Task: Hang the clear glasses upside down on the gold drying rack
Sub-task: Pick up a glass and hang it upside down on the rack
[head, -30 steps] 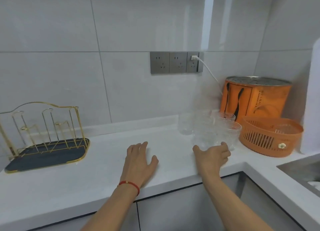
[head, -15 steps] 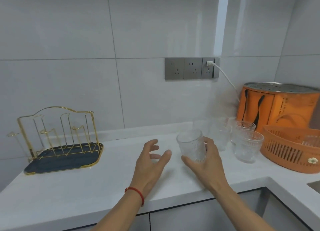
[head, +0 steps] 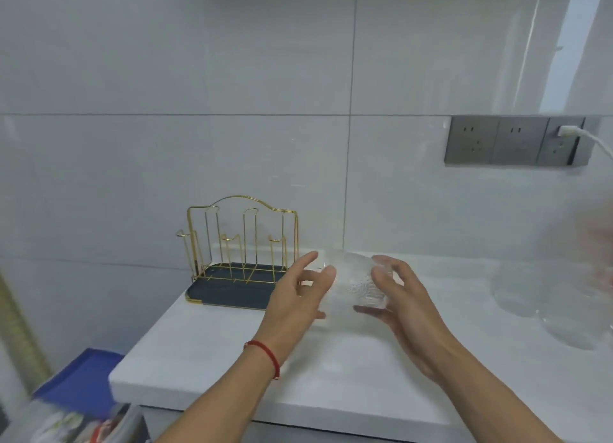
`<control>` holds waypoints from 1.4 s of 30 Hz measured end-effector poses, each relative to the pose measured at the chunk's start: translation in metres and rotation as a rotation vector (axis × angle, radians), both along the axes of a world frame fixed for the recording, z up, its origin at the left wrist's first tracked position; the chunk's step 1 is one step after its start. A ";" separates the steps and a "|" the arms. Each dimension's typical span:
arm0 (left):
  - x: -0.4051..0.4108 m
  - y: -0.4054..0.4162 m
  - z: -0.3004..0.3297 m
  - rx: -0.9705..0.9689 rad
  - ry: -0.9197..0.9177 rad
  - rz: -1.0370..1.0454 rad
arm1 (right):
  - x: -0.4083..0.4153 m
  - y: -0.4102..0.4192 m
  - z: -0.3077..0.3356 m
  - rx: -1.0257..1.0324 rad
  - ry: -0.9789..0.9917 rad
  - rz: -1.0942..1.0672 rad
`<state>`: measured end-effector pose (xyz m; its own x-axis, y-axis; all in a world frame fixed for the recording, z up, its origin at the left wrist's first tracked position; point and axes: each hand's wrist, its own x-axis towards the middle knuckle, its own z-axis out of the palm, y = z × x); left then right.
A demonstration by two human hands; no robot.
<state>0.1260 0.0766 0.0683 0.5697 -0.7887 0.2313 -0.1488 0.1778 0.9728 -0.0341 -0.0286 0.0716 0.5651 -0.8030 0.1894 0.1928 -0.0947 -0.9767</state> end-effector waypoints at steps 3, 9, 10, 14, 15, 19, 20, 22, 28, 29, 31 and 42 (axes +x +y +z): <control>0.045 0.016 -0.027 0.215 -0.490 0.393 | 0.015 -0.015 0.026 -0.123 0.057 -0.168; 0.090 0.023 -0.063 0.674 -0.850 0.638 | 0.085 -0.033 0.098 -0.394 0.045 -0.299; 0.092 0.021 -0.065 0.677 -0.829 0.627 | 0.102 -0.034 0.110 -0.439 0.060 -0.280; 0.095 0.017 -0.071 0.772 -0.896 0.639 | 0.174 -0.033 0.144 -0.552 0.106 -0.200; 0.091 0.016 -0.069 0.792 -0.912 0.636 | 0.186 -0.034 0.150 -0.575 0.132 -0.188; 0.090 0.015 -0.067 0.861 -0.930 0.590 | 0.247 -0.029 0.166 -0.611 0.258 -0.077; 0.091 0.015 -0.067 0.871 -0.927 0.577 | 0.260 -0.030 0.167 -0.649 0.293 -0.047; 0.093 0.014 -0.067 0.869 -0.919 0.565 | 0.284 -0.029 0.167 -0.725 0.370 0.019; 0.095 0.011 -0.070 0.916 -0.916 0.528 | 0.335 -0.030 0.159 -0.694 0.568 0.207; 0.096 0.011 -0.070 0.926 -0.915 0.520 | 0.340 -0.031 0.159 -0.672 0.593 0.235; 0.097 0.010 -0.070 0.930 -0.913 0.514 | 0.348 -0.034 0.157 -0.679 0.664 0.273; 0.097 0.009 -0.071 0.919 -0.912 0.500 | 0.374 -0.047 0.151 -0.728 0.991 0.541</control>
